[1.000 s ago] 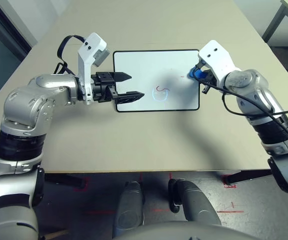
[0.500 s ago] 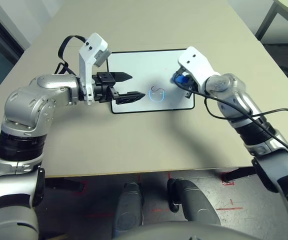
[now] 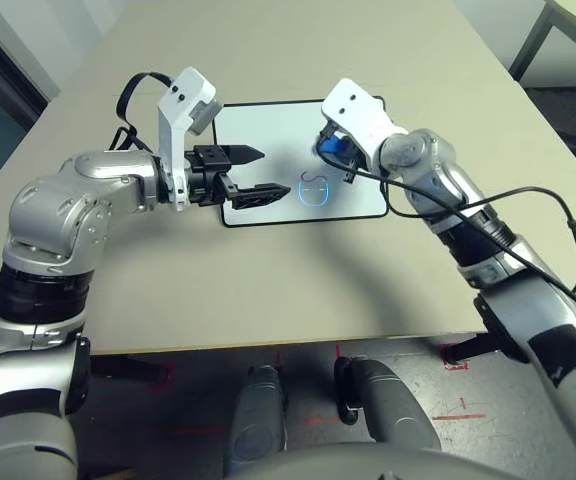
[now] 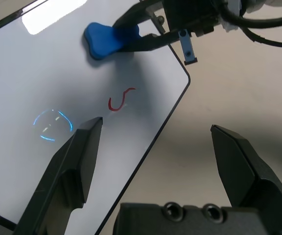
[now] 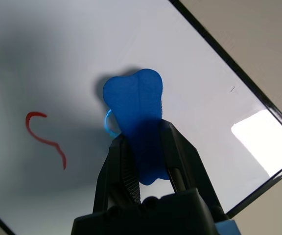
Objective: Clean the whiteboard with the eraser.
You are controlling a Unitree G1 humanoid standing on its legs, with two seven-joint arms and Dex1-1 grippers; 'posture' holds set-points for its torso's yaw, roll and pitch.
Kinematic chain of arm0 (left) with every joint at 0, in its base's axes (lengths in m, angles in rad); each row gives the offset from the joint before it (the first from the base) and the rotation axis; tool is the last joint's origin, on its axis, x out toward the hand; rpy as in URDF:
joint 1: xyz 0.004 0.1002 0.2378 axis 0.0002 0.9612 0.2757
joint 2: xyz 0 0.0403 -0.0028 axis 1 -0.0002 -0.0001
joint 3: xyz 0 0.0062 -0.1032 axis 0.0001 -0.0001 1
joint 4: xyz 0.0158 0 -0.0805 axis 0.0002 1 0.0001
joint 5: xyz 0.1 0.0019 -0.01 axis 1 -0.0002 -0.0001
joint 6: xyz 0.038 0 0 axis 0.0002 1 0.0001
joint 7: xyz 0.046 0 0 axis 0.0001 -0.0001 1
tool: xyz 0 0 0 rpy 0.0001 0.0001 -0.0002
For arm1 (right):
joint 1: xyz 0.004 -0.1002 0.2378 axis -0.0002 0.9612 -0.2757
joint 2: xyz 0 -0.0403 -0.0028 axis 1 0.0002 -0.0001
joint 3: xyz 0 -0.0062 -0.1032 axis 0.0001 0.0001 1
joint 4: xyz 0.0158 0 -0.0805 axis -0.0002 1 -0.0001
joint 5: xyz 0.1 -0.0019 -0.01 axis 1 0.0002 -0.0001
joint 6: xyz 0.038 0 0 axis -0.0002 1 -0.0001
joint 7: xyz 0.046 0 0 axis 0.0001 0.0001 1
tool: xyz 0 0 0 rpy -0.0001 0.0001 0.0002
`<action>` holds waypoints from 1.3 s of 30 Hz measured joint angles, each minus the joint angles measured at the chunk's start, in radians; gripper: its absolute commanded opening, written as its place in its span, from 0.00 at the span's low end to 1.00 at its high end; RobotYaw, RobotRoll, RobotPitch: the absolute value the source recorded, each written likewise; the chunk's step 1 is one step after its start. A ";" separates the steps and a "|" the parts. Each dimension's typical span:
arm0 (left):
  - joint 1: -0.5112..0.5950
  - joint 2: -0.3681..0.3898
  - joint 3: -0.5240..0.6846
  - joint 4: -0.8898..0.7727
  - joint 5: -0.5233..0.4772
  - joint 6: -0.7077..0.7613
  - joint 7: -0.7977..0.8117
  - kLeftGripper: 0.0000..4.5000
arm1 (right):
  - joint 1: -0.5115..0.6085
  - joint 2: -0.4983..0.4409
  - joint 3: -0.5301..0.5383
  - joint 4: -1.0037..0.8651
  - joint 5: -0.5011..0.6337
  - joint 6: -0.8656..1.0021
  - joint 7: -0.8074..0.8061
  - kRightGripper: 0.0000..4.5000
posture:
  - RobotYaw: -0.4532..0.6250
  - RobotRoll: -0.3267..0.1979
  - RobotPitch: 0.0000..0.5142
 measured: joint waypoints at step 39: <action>0.057 0.039 0.030 -0.034 -0.003 0.022 -0.002 1.00 | 0.223 -0.042 0.056 -0.310 -0.064 0.123 0.111 0.18 | 0.47 0.62 0.34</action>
